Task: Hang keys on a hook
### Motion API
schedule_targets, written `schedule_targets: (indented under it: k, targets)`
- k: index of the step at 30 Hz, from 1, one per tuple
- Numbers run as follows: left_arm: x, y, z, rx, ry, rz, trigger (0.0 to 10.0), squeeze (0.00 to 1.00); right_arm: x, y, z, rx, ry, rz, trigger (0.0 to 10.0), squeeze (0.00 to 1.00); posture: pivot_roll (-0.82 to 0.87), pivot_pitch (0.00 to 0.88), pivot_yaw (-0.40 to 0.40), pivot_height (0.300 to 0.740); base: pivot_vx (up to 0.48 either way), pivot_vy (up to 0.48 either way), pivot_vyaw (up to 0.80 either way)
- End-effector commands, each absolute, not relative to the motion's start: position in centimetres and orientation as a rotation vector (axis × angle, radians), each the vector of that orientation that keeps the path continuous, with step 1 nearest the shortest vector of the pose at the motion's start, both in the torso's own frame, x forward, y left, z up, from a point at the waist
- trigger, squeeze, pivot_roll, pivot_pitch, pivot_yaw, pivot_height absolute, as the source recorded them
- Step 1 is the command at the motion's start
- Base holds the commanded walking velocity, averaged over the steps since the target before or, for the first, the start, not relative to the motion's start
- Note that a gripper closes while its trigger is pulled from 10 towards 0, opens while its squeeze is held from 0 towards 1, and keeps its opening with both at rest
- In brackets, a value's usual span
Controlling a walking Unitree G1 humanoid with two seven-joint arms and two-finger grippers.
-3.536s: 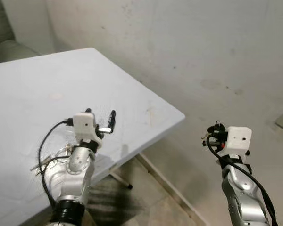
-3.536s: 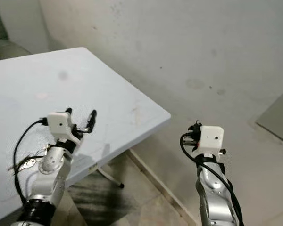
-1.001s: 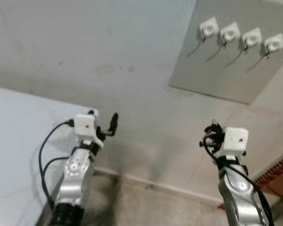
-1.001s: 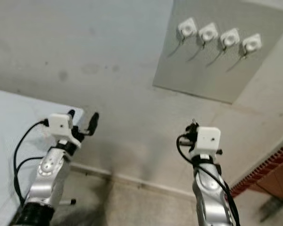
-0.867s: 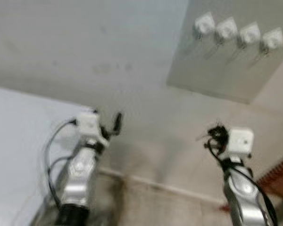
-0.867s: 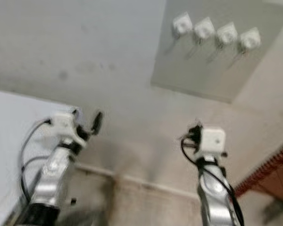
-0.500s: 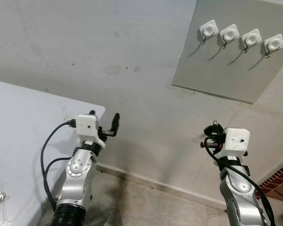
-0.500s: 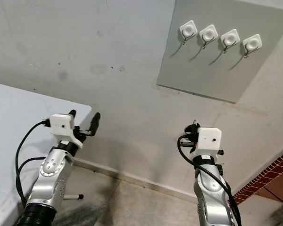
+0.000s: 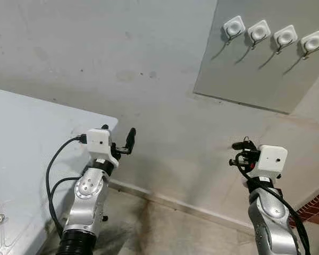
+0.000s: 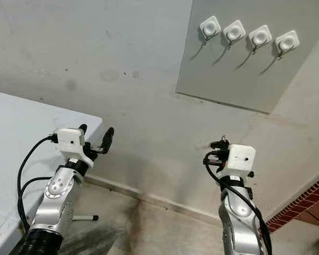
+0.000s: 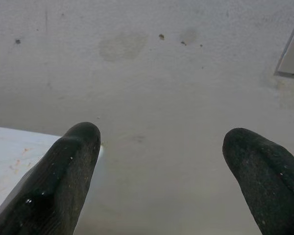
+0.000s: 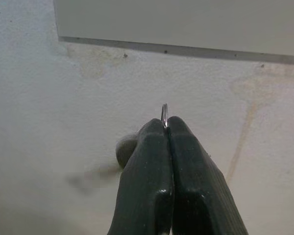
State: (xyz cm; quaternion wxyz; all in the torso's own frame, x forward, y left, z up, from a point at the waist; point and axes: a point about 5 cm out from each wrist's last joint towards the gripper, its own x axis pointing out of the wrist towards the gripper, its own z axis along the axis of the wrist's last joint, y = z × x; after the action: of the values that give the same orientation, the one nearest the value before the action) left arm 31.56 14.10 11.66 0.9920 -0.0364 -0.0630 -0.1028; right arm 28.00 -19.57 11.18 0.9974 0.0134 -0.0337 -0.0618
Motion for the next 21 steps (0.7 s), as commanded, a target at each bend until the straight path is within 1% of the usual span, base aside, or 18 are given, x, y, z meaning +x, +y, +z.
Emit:
schedule_targets:
  k: [1, 5, 9, 11, 12, 15, 17, 19, 20, 21]
  targets:
    - [31.8, 14.0, 12.3, -0.056, -0.137, -0.224, 10.0, 0.0, 27.7, -19.8, 11.6, 0.034, -0.095, -0.15, 10.0, 0.0, 0.02, 0.078, -0.018, 0.74, 0.0, 0.0, 0.0]
    - [31.9, 14.0, 12.2, -0.052, -0.13, -0.234, 10.0, 0.0, 27.5, -19.8, 11.5, 0.038, -0.096, -0.16, 10.0, 0.0, 0.01, 0.082, 0.0, 0.74, 0.0, 0.0, 0.0]
    - [32.2, 13.9, 12.5, -0.043, -0.127, -0.258, 10.0, 0.0, 27.4, -19.6, 11.3, 0.039, -0.099, -0.164, 10.0, 0.0, 0.01, 0.083, 0.043, 0.74, 0.0, 0.0, 0.0]
    - [32.3, 13.8, 12.6, -0.033, -0.122, -0.274, 10.0, 0.0, 27.5, -19.6, 11.2, 0.035, -0.102, -0.163, 10.0, 0.0, 0.01, 0.082, 0.059, 0.74, 0.0, 0.0, 0.0]
    - [32.4, 13.8, 12.7, -0.027, -0.12, -0.287, 10.0, 0.0, 27.6, -19.5, 11.2, 0.031, -0.107, -0.157, 10.0, 0.0, 0.01, 0.082, 0.079, 0.74, 0.0, 0.0, 0.0]
    - [32.6, 13.8, 12.9, -0.003, -0.117, -0.325, 10.0, 0.0, 27.9, -19.2, 11.3, 0.023, -0.116, -0.151, 10.0, 0.0, 0.01, 0.081, 0.095, 0.74, 0.0, 0.0, 0.0]
    - [32.9, 13.9, 13.1, 0.002, -0.109, -0.34, 10.0, 0.0, 28.1, -19.0, 11.4, 0.018, -0.127, -0.142, 10.0, 0.0, -0.01, 0.074, 0.121, 0.74, 0.0, 0.0, 0.0]
    - [33.0, 14.0, 13.2, 0.004, -0.11, -0.346, 10.0, 0.0, 28.2, -19.0, 11.4, 0.017, -0.13, -0.14, 10.0, 0.0, -0.01, 0.074, 0.121, 0.74, 0.0, 0.0, 0.0]
    - [33.3, 13.8, 13.4, 0.012, -0.111, -0.358, 10.0, 0.0, 28.3, -18.9, 11.5, 0.013, -0.137, -0.135, 10.0, 0.0, -0.01, 0.068, 0.144, 0.74, 0.0, 0.0, 0.0]
    - [33.4, 13.8, 13.4, 0.016, -0.11, -0.363, 10.0, 0.0, 28.4, -18.9, 11.5, 0.013, -0.139, -0.134, 10.0, 0.0, -0.01, 0.069, 0.146, 0.74, 0.0, 0.0, 0.0]
